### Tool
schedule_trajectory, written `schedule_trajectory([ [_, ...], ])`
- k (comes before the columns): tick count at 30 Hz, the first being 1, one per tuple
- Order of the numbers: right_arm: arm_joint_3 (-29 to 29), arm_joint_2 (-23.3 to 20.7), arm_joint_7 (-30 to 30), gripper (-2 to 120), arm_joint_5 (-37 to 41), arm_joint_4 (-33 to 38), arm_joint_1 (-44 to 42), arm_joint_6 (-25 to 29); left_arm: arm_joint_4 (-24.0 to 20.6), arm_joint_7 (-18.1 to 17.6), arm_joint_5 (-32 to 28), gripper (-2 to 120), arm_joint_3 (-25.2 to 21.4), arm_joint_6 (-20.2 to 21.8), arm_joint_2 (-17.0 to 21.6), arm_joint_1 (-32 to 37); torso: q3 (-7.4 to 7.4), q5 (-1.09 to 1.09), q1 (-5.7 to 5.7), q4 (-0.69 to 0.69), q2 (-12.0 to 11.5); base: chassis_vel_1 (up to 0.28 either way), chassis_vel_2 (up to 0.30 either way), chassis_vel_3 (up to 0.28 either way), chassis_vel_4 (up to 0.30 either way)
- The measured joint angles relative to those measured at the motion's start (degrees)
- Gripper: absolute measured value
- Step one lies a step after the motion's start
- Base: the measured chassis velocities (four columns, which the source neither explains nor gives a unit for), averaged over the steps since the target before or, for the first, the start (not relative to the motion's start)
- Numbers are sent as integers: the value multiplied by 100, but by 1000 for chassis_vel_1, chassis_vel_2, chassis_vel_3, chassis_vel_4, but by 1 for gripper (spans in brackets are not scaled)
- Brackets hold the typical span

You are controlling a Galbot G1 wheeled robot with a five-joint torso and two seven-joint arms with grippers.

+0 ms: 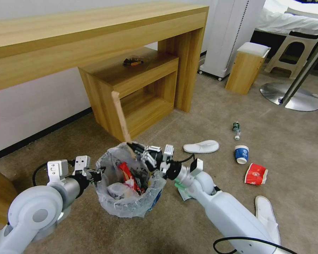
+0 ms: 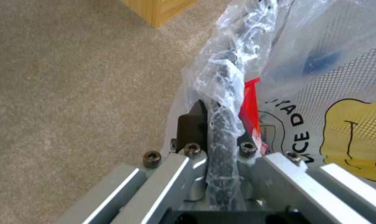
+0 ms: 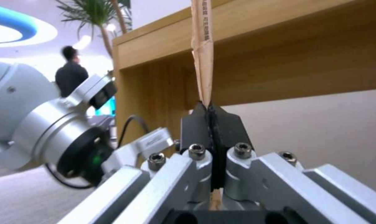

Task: Pick up the trash bin and place the garbage on the floor into it.

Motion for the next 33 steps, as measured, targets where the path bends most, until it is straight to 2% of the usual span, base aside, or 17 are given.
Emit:
schedule_trajectory([
  [12,-68,-54,-253,0,-124,-124,-103,1,-35,13,-47,0,-130,0,7,52,0,0,0,0,0,0,0,0,0],
  [14,-50,-58,-254,3,-123,-125,-110,-6,-38,14,-47,0,-130,0,2,57,0,0,0,0,0,0,0,0,0],
  [17,-24,-56,-226,18,-119,-119,-115,-28,-56,14,-45,0,-137,0,-2,62,0,1,0,0,0,0,0,0,0],
  [20,-19,-55,-211,25,-114,-105,-115,-36,-61,15,-43,0,-148,-1,0,67,0,0,0,0,0,0,0,0,0],
  [21,-13,-52,-191,32,-107,-88,-115,-38,-65,14,-37,0,-160,-2,4,80,0,1,0,0,0,0,0,0,0],
  [25,-7,-49,-172,40,-96,-75,-113,-41,-72,14,-34,0,-171,-2,9,94,0,1,0,0,0,0,0,0,0],
  [28,14,-48,-160,56,-78,-29,-114,-48,-82,9,-25,0,-191,-4,15,107,0,1,0,0,0,0,0,0,0],
  [29,14,-48,-160,56,-78,-29,-114,-48,-82,9,-25,0,-191,-4,15,107,0,1,0,0,0,0,0,0,0],
  [31,28,-53,-151,68,-67,5,-117,-53,-86,6,-20,0,-193,-5,15,113,0,1,0,0,0,0,0,0,0],
  [33,38,-58,-148,72,-60,24,-119,-55,-88,4,-14,0,-194,-6,15,113,0,1,0,0,0,0,0,0,0],
])
